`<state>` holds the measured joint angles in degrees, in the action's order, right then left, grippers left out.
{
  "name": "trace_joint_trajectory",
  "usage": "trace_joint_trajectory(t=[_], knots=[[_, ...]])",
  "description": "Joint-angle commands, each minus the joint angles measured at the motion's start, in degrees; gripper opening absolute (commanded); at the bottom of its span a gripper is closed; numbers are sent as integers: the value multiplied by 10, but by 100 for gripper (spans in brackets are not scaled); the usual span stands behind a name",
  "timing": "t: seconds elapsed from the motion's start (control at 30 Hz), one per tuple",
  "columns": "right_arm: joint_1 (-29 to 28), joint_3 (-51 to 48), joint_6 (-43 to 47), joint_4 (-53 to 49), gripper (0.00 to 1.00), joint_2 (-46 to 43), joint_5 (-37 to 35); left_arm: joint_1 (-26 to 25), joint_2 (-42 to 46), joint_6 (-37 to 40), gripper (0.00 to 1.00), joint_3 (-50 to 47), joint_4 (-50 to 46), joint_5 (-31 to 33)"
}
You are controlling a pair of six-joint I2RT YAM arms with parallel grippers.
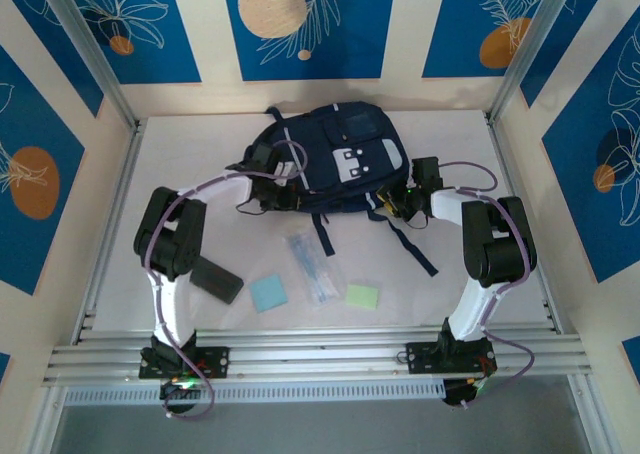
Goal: Pack the student bag
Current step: Unzip the student bag at the center of the table.
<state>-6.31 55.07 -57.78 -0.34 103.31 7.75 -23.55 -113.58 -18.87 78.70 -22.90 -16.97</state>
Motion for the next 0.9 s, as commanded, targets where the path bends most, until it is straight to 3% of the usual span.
trace_joint_trajectory(t=[0.0, 0.43, 0.63, 0.87], knots=[[7, 14, 16, -20, 36, -21, 3, 13, 33, 11, 0, -6, -39, -29], [-79, -40, -12, -44, 79, -163, 81, -57, 77, -78, 0, 46, 41, -150], [-127, -93, -99, 42, 82, -168, 74, -79, 84, -103, 0, 67, 60, -151], [-141, -114, -168, 154, 80, -117, 24, -82, 83, -117, 0, 65, 65, -164]])
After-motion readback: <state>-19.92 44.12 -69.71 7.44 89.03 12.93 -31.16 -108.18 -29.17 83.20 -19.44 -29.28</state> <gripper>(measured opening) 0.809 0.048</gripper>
